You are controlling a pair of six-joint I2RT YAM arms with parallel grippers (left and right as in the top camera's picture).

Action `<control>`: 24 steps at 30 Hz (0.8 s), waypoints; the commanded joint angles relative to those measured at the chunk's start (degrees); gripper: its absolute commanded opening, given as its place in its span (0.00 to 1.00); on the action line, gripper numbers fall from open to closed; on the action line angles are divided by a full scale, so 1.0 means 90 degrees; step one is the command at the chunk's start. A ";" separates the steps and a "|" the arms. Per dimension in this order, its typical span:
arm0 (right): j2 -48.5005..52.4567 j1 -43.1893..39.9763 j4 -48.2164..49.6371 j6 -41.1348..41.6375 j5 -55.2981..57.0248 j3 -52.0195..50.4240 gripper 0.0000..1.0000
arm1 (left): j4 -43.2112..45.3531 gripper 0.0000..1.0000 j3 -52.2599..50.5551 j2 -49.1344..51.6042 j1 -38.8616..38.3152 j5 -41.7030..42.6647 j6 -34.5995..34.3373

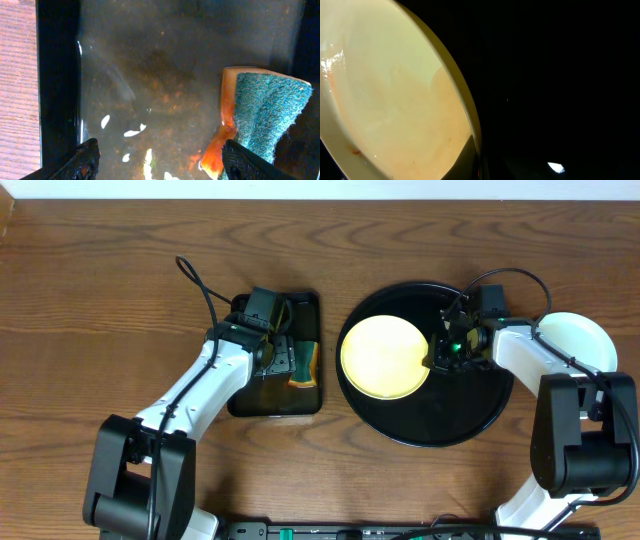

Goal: Clean dirty plates on tray and stack at the side

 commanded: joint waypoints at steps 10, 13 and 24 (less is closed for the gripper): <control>-0.1299 -0.0338 0.0078 -0.0712 0.1588 0.0027 0.01 | -0.0019 0.79 0.0053 0.0005 0.0005 -0.0126 -0.0041; -0.1744 -0.0328 0.0032 -0.0894 0.2152 0.0027 0.01 | -0.0019 0.79 0.0053 0.0005 0.0005 -0.0126 -0.0039; -0.2878 0.0151 0.0165 -0.1967 0.3973 0.0027 0.01 | -0.0015 0.79 0.0053 0.0005 0.0005 -0.0126 -0.0041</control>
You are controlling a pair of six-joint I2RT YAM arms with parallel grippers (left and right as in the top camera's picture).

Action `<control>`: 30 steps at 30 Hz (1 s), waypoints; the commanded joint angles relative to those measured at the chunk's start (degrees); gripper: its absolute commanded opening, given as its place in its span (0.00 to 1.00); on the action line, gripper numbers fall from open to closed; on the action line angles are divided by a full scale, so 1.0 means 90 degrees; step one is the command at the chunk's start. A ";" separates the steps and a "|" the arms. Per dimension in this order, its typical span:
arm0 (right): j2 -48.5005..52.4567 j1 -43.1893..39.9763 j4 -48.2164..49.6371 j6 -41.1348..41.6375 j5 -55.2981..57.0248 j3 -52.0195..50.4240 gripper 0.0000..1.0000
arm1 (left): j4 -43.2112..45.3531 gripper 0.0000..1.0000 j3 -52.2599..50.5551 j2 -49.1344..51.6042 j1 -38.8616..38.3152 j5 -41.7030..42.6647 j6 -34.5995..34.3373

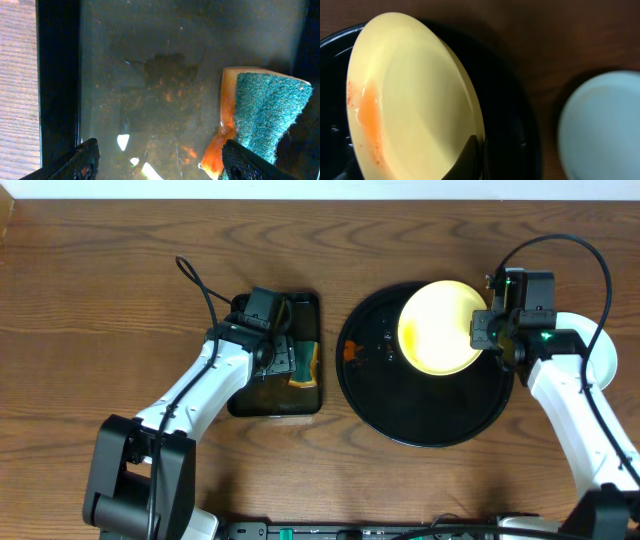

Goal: Clean dirty plates on tray and stack at the side

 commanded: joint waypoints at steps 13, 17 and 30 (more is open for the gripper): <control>-0.0597 0.2076 0.0874 -0.1234 0.2475 0.0051 0.01 | -0.0015 0.79 0.0053 0.0005 0.0005 -0.0126 -0.0039; -0.0597 0.2370 0.1154 -0.1243 0.2484 0.0051 0.01 | -0.0015 0.79 0.0053 0.0005 0.0005 -0.0126 -0.0039; -0.0469 0.1511 -0.0177 0.1205 0.1311 0.0046 0.09 | -0.0017 0.79 0.0053 0.0005 0.0005 -0.0126 -0.0036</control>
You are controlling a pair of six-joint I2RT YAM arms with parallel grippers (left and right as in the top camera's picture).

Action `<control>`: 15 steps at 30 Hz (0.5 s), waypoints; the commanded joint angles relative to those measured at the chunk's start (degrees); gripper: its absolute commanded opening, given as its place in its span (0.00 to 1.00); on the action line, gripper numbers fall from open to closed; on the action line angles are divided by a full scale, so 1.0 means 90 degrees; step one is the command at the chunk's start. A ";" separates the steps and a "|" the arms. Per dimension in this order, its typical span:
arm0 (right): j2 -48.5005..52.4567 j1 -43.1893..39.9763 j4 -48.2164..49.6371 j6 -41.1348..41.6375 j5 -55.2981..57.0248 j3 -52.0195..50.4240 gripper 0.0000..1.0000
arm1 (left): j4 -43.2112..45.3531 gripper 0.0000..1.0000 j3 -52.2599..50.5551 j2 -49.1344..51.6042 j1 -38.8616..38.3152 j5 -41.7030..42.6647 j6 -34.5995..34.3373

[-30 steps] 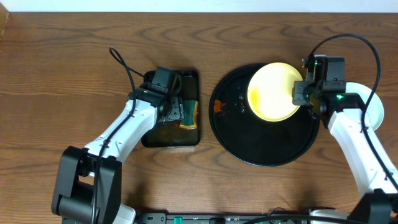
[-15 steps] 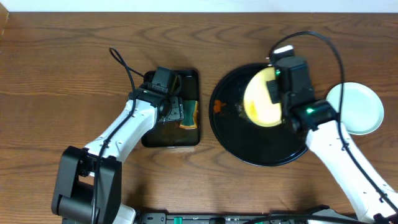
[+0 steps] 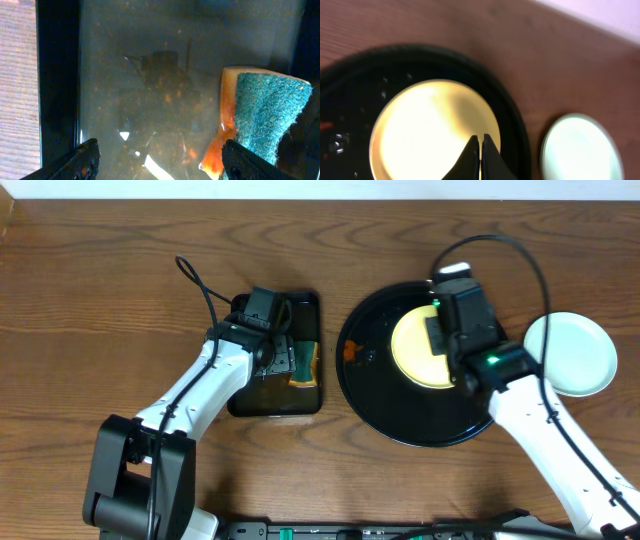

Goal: Clean dirty plates on tray and stack at the side

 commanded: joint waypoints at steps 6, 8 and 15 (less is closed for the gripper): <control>0.0381 -0.1836 -0.0763 0.1683 -0.2436 0.0039 0.28 | -0.0012 0.79 0.0053 0.0005 0.0005 -0.0126 -0.0041; 0.0556 -0.2198 -0.0833 0.1705 -0.2917 0.0039 0.28 | -0.0012 0.79 0.0053 0.0005 0.0005 -0.0126 -0.0041; 0.1389 -0.3048 -0.1059 0.1698 -0.4097 0.0039 0.28 | -0.0010 0.79 0.0053 0.0005 0.0005 -0.0126 -0.0039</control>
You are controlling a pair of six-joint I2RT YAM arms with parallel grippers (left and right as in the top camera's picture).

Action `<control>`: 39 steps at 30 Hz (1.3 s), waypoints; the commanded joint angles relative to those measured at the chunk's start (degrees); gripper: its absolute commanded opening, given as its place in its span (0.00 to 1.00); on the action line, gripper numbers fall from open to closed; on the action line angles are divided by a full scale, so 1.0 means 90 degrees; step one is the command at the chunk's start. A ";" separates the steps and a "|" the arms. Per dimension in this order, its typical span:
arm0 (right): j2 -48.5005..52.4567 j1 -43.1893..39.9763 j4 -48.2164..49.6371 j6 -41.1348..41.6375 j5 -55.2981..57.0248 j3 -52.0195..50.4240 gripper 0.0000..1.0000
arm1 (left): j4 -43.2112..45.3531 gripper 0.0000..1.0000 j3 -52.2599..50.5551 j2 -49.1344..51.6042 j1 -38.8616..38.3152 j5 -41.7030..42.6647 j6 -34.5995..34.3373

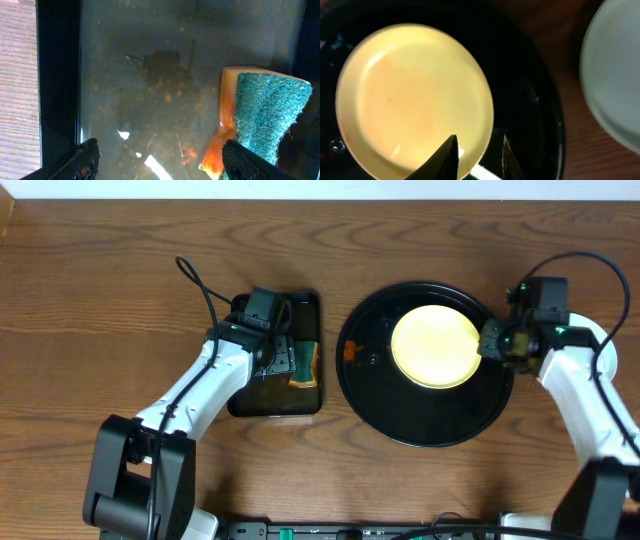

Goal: Clean dirty plates on tray and stack at the side

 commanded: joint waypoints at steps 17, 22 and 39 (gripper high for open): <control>0.2040 -0.0294 0.0204 0.0092 -0.1503 0.0039 0.29 | -0.0012 0.79 0.0053 0.0005 0.0005 -0.0126 -0.0039; 0.2047 -0.0294 0.0243 0.0136 -0.1506 0.0039 0.19 | -0.0015 0.79 0.0053 0.0005 0.0005 -0.0126 -0.0039; 0.0957 -0.0321 0.0097 0.0034 -0.1413 0.0104 0.22 | -0.0015 0.79 0.0053 0.0005 0.0005 -0.0126 -0.0039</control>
